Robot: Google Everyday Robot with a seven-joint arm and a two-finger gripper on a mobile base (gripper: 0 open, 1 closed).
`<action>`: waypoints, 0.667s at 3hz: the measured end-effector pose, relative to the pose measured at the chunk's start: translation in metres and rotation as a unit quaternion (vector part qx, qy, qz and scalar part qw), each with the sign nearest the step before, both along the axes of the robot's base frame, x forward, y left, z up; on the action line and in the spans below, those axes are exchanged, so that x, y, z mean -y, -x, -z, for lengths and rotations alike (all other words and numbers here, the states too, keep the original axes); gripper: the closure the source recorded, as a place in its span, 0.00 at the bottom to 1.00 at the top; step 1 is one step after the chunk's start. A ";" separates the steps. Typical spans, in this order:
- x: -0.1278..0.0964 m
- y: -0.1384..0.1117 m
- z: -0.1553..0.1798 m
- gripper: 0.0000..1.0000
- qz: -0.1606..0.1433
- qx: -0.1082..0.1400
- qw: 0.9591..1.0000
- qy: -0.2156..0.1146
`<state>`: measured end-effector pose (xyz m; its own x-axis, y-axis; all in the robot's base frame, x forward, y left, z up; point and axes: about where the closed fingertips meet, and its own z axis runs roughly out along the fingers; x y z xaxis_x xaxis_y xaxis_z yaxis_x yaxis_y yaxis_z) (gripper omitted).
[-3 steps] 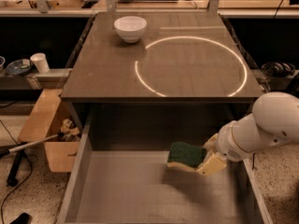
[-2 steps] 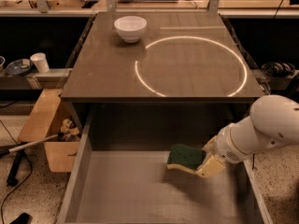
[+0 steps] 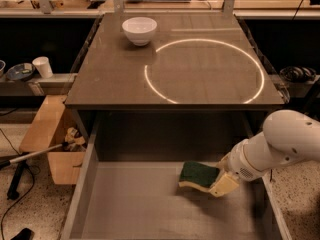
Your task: Place sponge into top drawer
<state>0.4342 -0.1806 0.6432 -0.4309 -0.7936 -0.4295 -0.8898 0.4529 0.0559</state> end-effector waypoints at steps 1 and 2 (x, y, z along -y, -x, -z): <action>0.000 0.000 0.000 1.00 0.000 0.000 1.000 0.000; 0.000 0.000 0.000 0.85 0.000 0.000 1.000 0.000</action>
Offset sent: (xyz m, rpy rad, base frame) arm 0.0000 0.0000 0.0000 0.0000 0.0000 0.0000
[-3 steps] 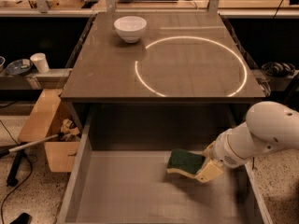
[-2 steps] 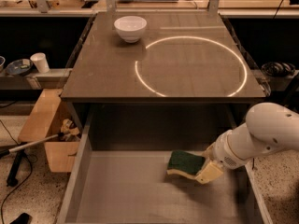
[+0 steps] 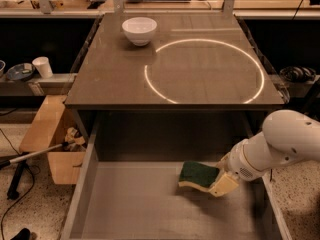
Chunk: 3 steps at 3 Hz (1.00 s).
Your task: Place sponge into top drawer
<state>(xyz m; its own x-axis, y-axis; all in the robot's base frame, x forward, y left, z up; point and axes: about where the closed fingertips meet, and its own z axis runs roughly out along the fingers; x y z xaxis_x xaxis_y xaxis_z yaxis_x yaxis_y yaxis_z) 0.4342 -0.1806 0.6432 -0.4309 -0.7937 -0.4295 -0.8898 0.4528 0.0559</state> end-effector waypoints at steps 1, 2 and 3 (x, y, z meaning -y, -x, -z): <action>0.000 0.000 0.000 0.62 0.000 0.000 1.000 0.000; 0.000 0.000 0.000 0.39 0.000 0.000 1.000 0.000; 0.000 0.000 0.000 0.15 0.000 0.000 1.000 0.000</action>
Offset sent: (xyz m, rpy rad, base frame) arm 0.0000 0.0000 0.0000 0.0000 0.0000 0.0000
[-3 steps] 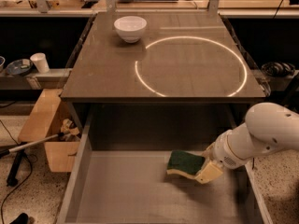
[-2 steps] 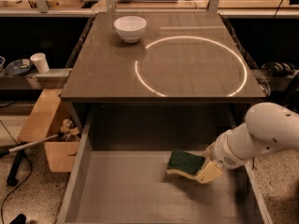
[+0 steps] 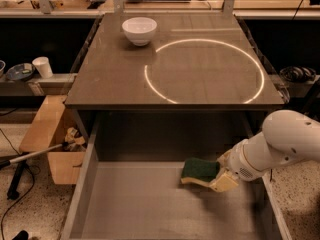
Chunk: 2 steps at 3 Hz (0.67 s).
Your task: Place sponge into top drawer
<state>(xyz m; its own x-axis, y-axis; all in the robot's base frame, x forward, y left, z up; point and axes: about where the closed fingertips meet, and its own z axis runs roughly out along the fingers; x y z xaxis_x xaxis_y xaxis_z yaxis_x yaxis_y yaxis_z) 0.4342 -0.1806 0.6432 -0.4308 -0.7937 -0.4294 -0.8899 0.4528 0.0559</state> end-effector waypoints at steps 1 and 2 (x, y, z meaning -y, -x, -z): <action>0.000 0.000 0.000 0.00 0.000 0.000 1.000 0.000; 0.000 0.000 0.000 0.00 0.000 0.000 1.000 0.000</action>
Offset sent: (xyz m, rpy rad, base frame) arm 0.0000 0.0000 0.0000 0.0000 0.0000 0.0000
